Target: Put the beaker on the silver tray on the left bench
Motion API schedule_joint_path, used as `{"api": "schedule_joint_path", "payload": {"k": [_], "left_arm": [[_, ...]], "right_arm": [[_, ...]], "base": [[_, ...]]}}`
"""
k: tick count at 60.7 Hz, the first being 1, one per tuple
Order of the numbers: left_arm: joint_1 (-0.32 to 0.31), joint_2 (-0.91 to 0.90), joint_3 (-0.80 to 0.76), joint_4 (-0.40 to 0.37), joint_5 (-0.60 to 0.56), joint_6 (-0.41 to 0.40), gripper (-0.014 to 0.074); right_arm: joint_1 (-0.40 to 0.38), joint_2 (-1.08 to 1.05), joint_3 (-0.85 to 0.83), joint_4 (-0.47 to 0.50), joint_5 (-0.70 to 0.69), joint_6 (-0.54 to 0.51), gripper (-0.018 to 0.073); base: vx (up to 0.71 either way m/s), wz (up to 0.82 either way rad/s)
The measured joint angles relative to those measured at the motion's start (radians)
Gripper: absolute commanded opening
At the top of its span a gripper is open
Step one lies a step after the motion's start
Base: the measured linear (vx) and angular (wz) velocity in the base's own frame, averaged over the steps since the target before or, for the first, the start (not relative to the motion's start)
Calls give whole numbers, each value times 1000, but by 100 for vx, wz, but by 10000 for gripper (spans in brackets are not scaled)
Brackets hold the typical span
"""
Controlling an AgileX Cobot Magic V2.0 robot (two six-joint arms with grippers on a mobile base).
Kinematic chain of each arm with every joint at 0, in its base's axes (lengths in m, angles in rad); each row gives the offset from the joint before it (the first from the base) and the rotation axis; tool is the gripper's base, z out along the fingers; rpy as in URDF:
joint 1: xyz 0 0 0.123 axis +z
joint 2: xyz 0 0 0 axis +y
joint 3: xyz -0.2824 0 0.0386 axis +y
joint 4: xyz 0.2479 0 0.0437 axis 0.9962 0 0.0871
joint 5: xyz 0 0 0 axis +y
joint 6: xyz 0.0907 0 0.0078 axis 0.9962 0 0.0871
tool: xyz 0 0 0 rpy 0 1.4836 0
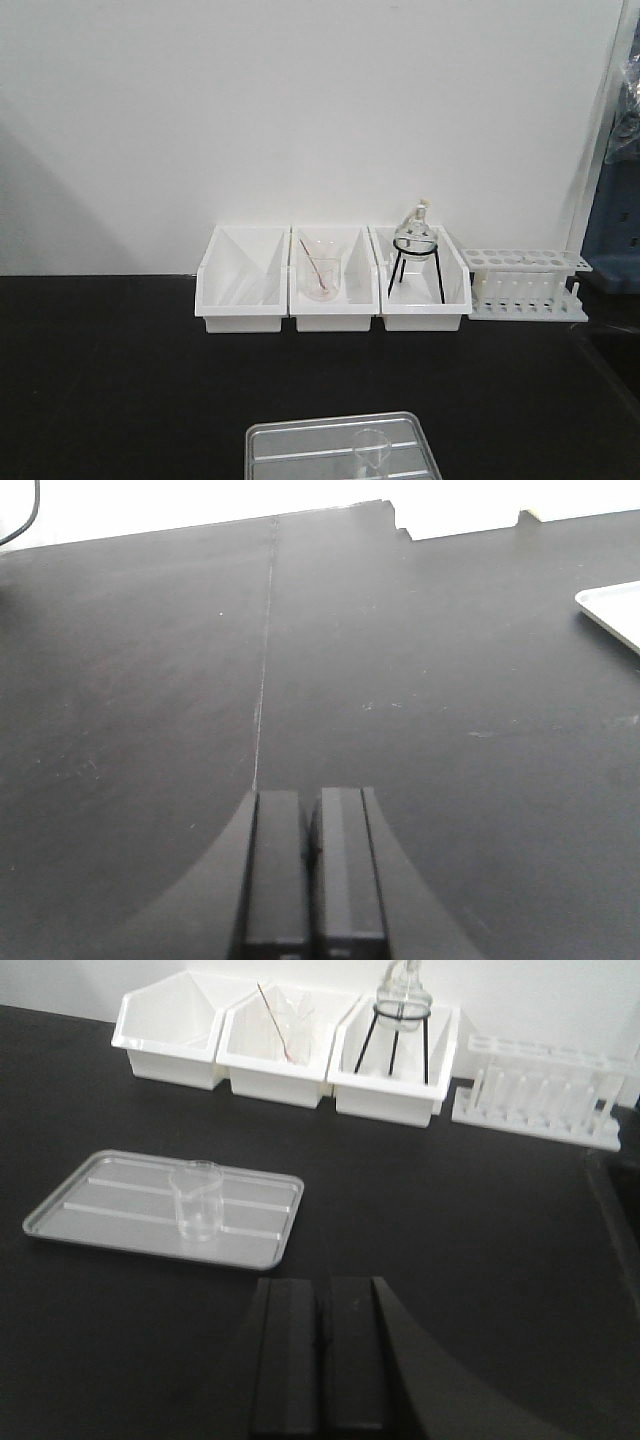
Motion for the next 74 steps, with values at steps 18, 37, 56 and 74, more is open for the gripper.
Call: {"api": "schedule_joint_path", "payload": {"k": [18, 37, 56, 74], "left_arm": [[0, 0, 0, 0, 0, 0, 1], [0, 0, 0, 0, 0, 0, 1], [0, 0, 0, 0, 0, 0, 1], [0, 0, 0, 0, 0, 0, 1]], "right_arm": [[-173, -174, 252, 95, -164, -36, -13], [-177, -175, 261, 101, -406, -75, -11], [-177, -175, 261, 102, -431, -77, -11], [-177, -175, 261, 102, -431, -77, -11]], "base": [[0, 0], [0, 0], [0, 0], [0, 0]]}}
